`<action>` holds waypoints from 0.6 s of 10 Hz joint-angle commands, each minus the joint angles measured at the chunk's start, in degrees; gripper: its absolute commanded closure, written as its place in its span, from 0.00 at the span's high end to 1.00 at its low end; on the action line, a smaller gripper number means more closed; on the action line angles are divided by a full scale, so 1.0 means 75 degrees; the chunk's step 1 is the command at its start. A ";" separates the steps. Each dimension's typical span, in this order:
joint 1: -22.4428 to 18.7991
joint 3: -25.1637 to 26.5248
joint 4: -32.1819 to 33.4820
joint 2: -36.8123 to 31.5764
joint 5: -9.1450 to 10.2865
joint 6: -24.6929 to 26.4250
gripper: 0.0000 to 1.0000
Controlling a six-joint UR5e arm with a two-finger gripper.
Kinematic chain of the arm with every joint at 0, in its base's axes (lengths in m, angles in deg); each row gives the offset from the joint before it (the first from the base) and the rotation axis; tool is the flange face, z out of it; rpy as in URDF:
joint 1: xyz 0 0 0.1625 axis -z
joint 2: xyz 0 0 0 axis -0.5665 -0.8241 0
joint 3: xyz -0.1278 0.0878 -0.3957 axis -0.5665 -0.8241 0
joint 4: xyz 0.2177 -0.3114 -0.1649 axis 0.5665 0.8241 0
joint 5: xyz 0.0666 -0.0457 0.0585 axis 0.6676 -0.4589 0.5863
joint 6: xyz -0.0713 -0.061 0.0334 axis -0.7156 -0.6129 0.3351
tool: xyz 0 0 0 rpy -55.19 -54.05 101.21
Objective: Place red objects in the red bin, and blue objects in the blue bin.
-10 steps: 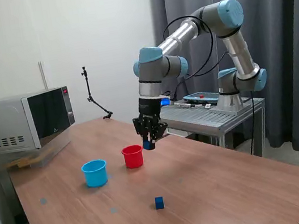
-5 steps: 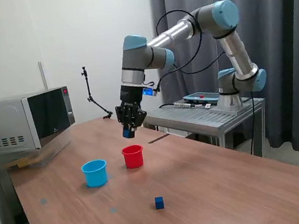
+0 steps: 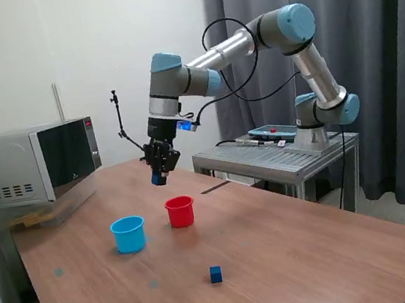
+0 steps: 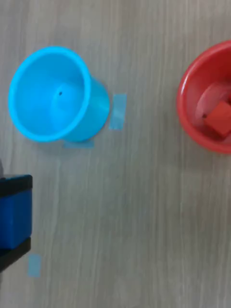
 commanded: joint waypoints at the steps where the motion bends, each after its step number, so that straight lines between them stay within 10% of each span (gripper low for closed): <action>1: 0.0206 -0.0098 -0.0208 0.0172 0.0011 0.0001 0.00; 6: 0.0381 -0.0707 -0.0572 0.0724 0.0011 0.0001 0.00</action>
